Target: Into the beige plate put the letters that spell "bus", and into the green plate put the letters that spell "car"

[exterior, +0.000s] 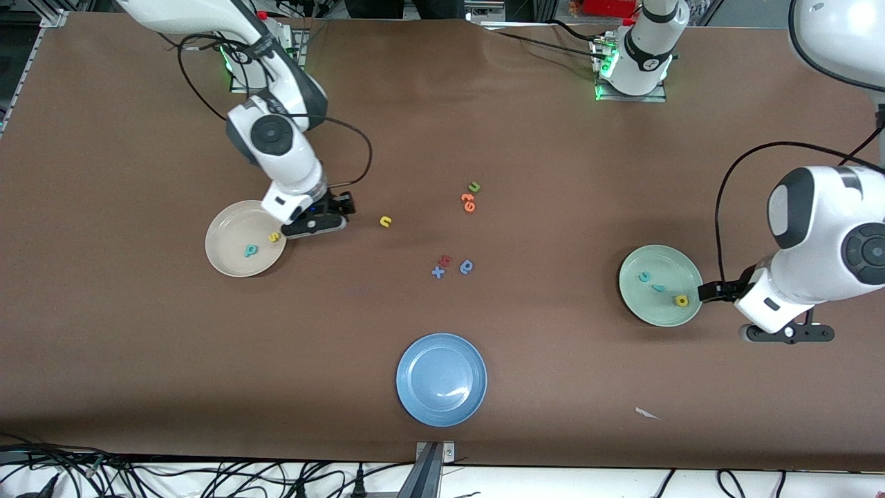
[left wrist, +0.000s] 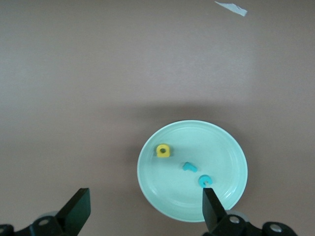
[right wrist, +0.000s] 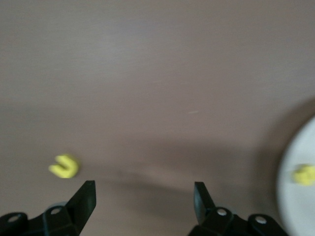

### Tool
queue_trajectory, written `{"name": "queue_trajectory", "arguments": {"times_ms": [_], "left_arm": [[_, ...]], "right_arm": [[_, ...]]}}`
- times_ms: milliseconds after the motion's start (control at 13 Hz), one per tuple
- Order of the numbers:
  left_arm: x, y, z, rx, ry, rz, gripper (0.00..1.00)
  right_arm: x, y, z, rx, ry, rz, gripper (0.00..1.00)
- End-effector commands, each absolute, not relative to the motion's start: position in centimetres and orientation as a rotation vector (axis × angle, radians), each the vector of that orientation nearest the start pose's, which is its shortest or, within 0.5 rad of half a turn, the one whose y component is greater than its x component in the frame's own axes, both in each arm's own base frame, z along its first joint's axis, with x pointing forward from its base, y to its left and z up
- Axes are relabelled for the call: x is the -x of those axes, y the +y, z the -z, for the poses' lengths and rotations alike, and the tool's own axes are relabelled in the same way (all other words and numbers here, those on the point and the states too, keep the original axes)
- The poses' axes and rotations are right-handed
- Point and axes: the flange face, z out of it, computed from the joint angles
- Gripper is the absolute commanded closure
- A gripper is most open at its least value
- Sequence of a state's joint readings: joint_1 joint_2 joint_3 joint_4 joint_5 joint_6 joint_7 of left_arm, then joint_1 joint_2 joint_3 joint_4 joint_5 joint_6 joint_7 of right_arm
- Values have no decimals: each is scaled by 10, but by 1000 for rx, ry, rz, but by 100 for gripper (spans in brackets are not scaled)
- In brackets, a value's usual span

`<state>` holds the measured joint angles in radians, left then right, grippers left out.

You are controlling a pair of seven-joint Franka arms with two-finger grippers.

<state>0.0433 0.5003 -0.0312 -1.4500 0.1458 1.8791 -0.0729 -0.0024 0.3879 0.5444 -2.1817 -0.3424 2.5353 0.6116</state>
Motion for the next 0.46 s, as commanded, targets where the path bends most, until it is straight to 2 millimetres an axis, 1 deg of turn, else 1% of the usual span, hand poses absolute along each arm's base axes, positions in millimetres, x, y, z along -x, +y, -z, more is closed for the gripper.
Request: {"name": "queue_trajectory", "arguments": {"times_ms": [0,77,154,231,386], "left_arm": [[-681,52,-423,3017,-138,-76,0],[-673,47,-452,3013,-137,-18,0],[-667,49,-470,3017,-144,21,0],[-660,41,-496,3029,-140,80,0],[-631,19,-553,3027,-97,198,0]], "right_arm": [[-486,327,-224,3086,-168,47,10],[-482,337,-219,3083,-157,37,10],[-478,348,-211,3089,-143,32,10],[-476,354,-203,3116,-136,63,10],[-468,365,-189,3140,-119,91,10]]}}
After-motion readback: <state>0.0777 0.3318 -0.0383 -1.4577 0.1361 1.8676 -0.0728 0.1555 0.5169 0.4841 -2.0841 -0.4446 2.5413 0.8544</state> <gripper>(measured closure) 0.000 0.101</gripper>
